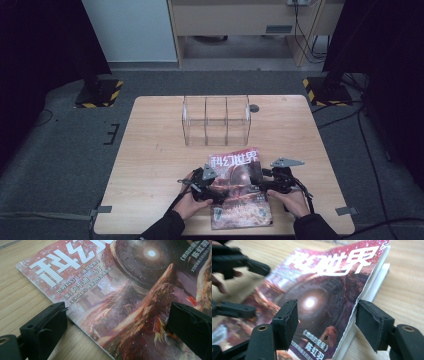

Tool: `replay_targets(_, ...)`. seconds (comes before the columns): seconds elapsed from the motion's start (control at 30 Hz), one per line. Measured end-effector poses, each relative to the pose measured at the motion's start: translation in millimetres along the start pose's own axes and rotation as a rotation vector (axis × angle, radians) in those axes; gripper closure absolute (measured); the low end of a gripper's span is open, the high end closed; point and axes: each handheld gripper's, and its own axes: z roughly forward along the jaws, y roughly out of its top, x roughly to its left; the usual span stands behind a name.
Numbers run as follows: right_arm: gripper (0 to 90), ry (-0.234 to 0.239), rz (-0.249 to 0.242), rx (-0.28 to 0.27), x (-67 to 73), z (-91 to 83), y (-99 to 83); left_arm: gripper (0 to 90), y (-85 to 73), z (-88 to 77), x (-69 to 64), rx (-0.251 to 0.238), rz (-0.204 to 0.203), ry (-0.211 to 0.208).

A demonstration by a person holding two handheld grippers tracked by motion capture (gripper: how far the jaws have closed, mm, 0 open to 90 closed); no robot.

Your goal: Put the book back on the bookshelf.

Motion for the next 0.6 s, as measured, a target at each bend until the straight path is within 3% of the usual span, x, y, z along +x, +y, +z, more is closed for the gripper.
replay_targets(0.17, 39.0, 0.063, 0.007, -0.078, 2.8, -6.5, 4.4, 1.7, 0.0, 0.0, -0.1, 0.0, 0.0, 0.0)
replay_targets(0.3, 36.4, 0.084, 0.0, -0.097, 4.8, -6.2, 5.5, 1.7, 0.0, 0.0, -0.1, 0.0, 0.0, 0.0)
replay_targets(0.37, 33.5, 0.07, -0.008, -0.066, 4.7, -3.4, 4.4, 1.7, 0.0, 0.0, -0.1, 0.0, 0.001, 0.001)
replay_targets(0.4, 32.5, 0.038, -0.005, -0.029, 2.9, -0.8, 2.4, 1.7, 0.0, 0.0, -0.1, 0.0, 0.0, 0.001)
replay_targets(0.43, 32.5, 0.038, -0.005, -0.029, 2.9, -0.8, 2.4, 1.7, 0.0, 0.0, -0.1, 0.0, 0.0, 0.001)
replay_targets(0.6, 31.8, -0.012, 0.027, 0.066, -3.2, 7.4, -3.9, 1.6, 0.0, 0.1, -0.1, 0.0, 0.0, 0.001)
